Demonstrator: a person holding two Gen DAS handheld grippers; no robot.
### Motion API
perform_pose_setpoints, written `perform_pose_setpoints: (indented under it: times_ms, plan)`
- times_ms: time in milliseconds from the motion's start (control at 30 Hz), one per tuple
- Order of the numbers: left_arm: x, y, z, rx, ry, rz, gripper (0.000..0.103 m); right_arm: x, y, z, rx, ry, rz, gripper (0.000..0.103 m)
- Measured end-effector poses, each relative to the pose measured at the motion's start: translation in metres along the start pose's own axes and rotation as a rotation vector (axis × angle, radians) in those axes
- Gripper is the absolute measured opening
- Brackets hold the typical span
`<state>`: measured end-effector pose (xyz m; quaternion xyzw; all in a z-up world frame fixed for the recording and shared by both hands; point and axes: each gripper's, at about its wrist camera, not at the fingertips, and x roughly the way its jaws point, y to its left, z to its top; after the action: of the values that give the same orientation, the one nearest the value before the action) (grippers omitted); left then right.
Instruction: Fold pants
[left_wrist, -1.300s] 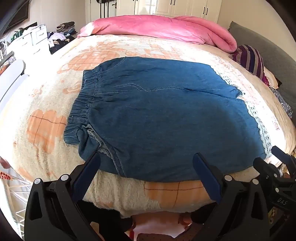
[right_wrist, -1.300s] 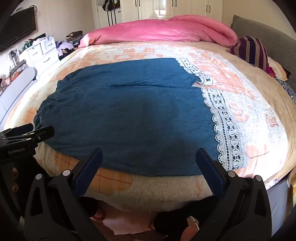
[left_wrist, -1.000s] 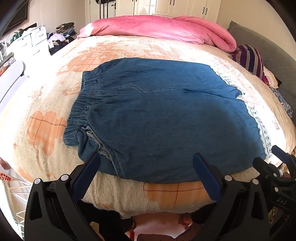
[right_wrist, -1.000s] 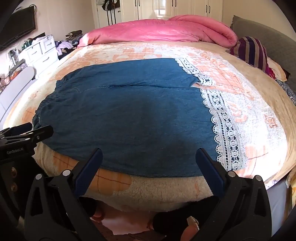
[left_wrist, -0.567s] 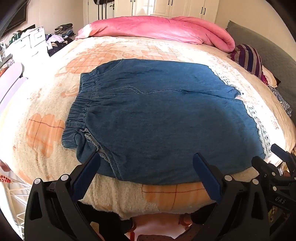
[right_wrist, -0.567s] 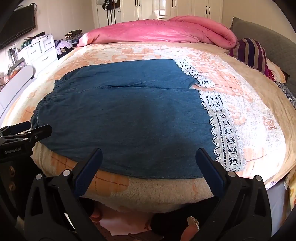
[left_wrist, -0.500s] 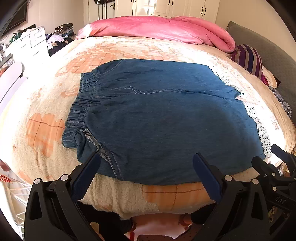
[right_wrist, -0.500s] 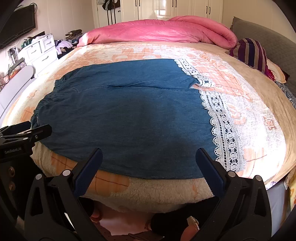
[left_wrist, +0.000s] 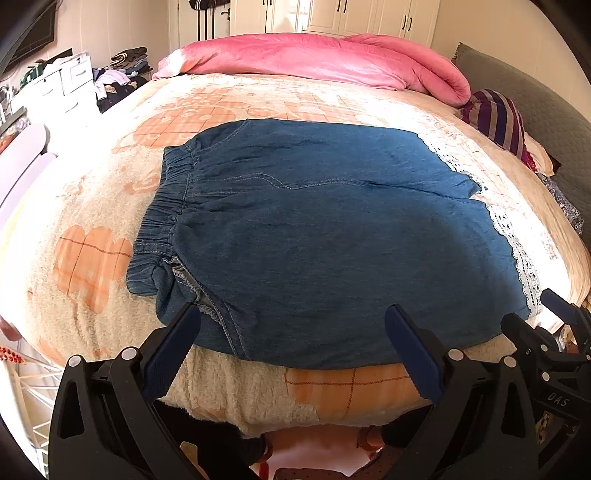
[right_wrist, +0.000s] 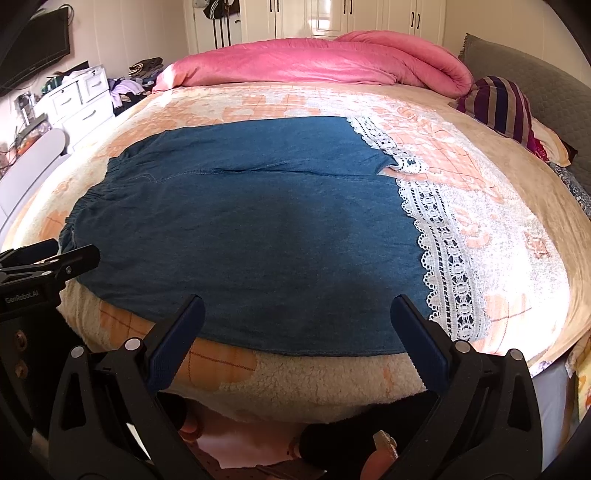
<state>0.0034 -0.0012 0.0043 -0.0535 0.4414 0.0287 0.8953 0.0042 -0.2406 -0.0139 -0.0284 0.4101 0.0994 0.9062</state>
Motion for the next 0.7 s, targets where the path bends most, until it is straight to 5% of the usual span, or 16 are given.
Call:
perform_pose_setpoints:
  times_ms: [700]
  plan:
    - [-0.0053,0.0,0.0017,-0.002,-0.012,0.003,0.099,-0.0003,-0.0006,-0.0015,0.001,-0.002,0.001,0.095]
